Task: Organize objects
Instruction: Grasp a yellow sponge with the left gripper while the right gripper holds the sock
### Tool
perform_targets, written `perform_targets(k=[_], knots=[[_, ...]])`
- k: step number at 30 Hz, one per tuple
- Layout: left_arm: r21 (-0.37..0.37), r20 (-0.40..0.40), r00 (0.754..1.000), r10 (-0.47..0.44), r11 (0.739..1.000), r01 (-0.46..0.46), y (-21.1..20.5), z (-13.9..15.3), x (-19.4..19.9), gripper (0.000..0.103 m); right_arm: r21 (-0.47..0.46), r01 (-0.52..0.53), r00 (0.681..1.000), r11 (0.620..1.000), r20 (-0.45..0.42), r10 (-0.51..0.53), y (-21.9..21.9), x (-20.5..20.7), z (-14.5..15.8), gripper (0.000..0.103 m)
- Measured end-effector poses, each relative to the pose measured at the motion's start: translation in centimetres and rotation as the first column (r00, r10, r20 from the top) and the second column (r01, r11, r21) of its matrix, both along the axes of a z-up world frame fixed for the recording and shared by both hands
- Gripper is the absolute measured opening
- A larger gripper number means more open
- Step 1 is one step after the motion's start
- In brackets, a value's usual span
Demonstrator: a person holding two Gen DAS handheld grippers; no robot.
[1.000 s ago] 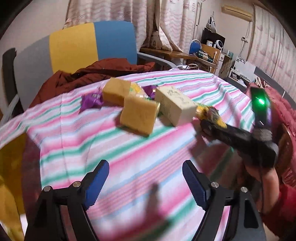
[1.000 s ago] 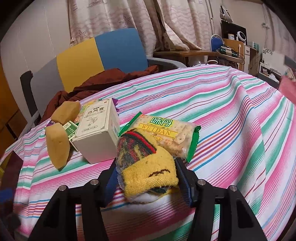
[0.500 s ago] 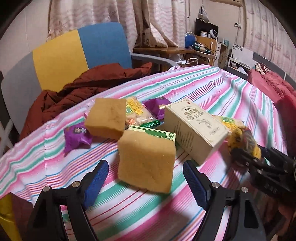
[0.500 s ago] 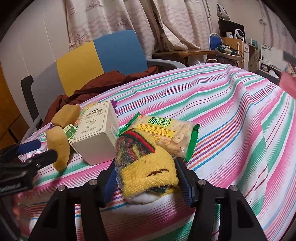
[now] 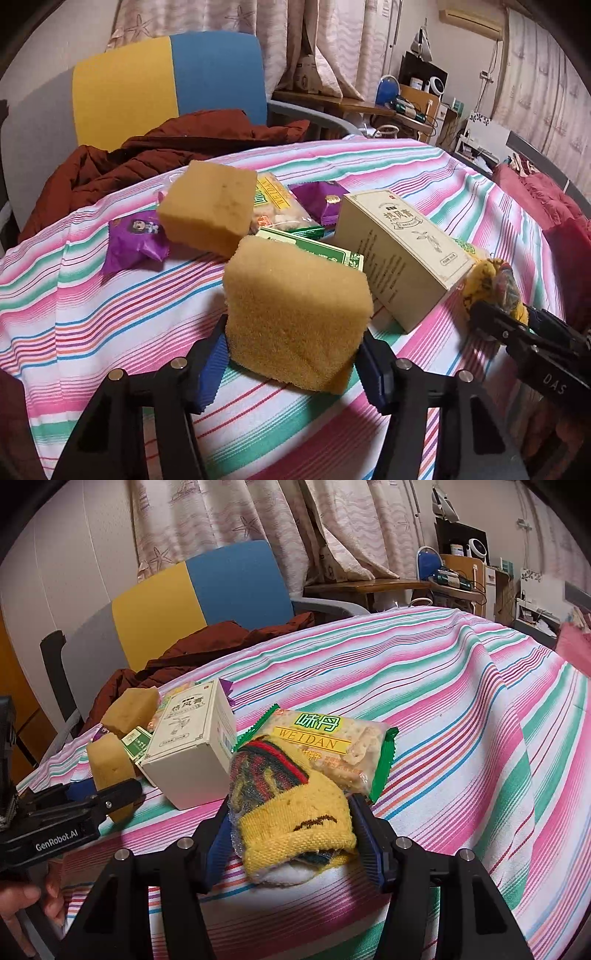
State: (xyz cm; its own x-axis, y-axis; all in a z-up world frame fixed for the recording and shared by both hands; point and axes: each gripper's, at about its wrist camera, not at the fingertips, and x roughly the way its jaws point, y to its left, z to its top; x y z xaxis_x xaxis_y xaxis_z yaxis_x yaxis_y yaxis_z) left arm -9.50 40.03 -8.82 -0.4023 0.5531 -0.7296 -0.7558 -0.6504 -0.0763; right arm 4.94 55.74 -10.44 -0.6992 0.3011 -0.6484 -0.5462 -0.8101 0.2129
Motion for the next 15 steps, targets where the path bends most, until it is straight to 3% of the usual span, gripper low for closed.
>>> perform_targets(k=[8, 15], knots=[[-0.004, -0.107, 0.993, 0.05, 0.999, -0.05, -1.2, 0.6, 1.9, 0.06, 0.006, 0.0, 1.0, 1.0, 0.003, 0.0, 0.0, 0.0, 0.1, 0.059], [-0.001, -0.163, 0.986, 0.042, 0.999, -0.042, -2.2, 1.2, 3.8, 0.06, 0.033, 0.009, 1.0, 0.999, -0.012, -0.009, -0.3, 0.3, 0.4, 0.057]])
